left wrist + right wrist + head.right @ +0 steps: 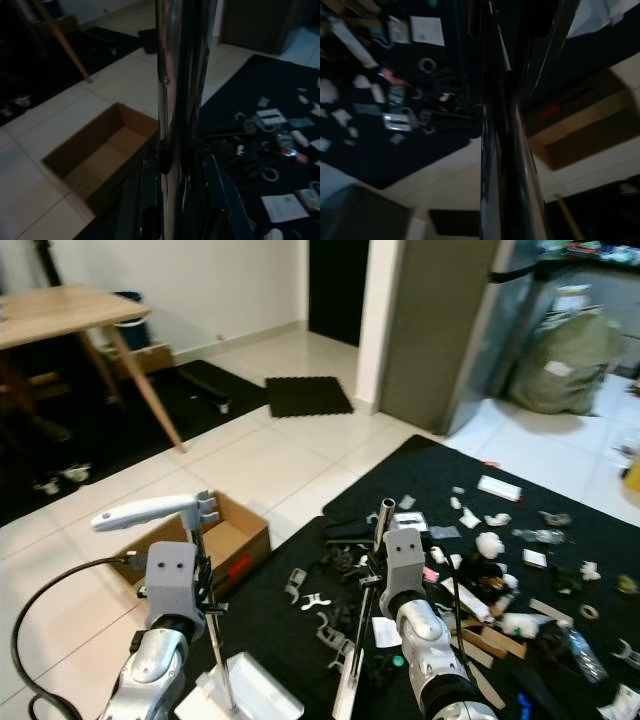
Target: Sweep floor
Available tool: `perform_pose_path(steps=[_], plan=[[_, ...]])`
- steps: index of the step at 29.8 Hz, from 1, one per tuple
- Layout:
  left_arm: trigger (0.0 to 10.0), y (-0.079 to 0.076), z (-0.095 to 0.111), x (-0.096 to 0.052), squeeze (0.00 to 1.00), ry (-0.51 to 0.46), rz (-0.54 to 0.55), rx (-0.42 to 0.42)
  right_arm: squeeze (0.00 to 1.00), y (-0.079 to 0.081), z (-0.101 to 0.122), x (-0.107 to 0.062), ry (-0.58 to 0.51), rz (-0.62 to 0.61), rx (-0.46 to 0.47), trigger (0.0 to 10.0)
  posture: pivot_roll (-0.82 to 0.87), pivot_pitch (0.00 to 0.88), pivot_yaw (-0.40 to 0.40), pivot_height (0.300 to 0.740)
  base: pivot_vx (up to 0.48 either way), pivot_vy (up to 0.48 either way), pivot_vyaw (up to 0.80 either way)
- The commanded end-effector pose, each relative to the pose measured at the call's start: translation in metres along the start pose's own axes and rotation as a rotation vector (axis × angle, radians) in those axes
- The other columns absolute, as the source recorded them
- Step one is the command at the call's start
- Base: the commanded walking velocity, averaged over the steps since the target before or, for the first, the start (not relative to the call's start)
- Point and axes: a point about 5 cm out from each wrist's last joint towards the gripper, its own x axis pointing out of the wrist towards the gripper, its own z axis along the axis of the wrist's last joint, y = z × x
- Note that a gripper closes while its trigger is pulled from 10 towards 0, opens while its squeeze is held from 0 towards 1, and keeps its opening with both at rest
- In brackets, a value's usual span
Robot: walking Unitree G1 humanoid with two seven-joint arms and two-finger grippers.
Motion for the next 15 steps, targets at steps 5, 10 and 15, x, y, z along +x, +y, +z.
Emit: perform_pose_path(steps=[5,10,15], plan=[[10.0,-0.0007,0.0086,0.0002,0.00,-0.055,-0.002,-0.009,0.00,0.0015,-0.0018,-0.0010,0.002,0.000,0.007,10.0,0.11,0.170,-0.032,0.740,0.000,0.000,0.00],[10.0,-0.0004,0.0077,0.0000,0.00,-0.049,-0.001,-0.011,0.00,0.0020,-0.0018,-0.0013,0.001,0.007,-0.014,10.0,0.11,0.173,-0.033,0.740,0.000,0.000,0.00],[10.0,0.0041,0.0093,0.0008,0.00,-0.061,0.025,-0.014,0.00,0.0024,-0.0059,-0.0027,0.030,0.010,-0.076,10.0,0.11,0.181,-0.038,0.740,0.000,0.000,0.00]])
